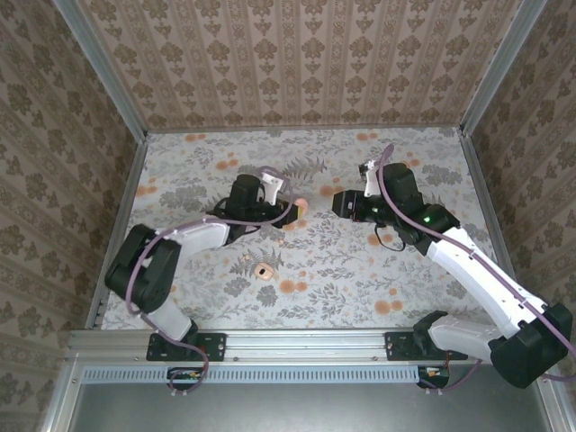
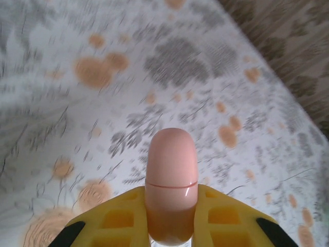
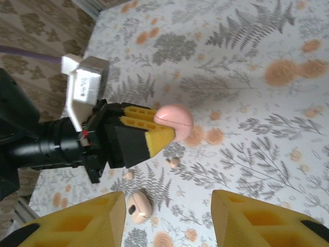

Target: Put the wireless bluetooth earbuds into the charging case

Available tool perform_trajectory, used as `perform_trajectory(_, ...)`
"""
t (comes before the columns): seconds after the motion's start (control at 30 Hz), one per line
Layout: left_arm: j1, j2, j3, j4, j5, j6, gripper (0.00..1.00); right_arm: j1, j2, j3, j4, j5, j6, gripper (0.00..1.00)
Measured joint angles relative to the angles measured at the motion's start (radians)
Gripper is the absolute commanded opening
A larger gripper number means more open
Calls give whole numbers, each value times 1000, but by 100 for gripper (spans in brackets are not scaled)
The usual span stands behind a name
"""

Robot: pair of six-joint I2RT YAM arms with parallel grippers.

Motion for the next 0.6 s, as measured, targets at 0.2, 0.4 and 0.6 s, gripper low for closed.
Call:
perform_trajectory(0.2,-13,187,71,-49,-45,-64,10,-27,12,-14,-6,3,-10,49)
perform_trajectory(0.4,-29,251,146,-114,-87,-74,33,-37,52,-26,-8,0,-14,49)
perform_trajectory(0.6,-18,243,164,-183,-116,-48,50,-37,92,-29,-21,-5,-14,48)
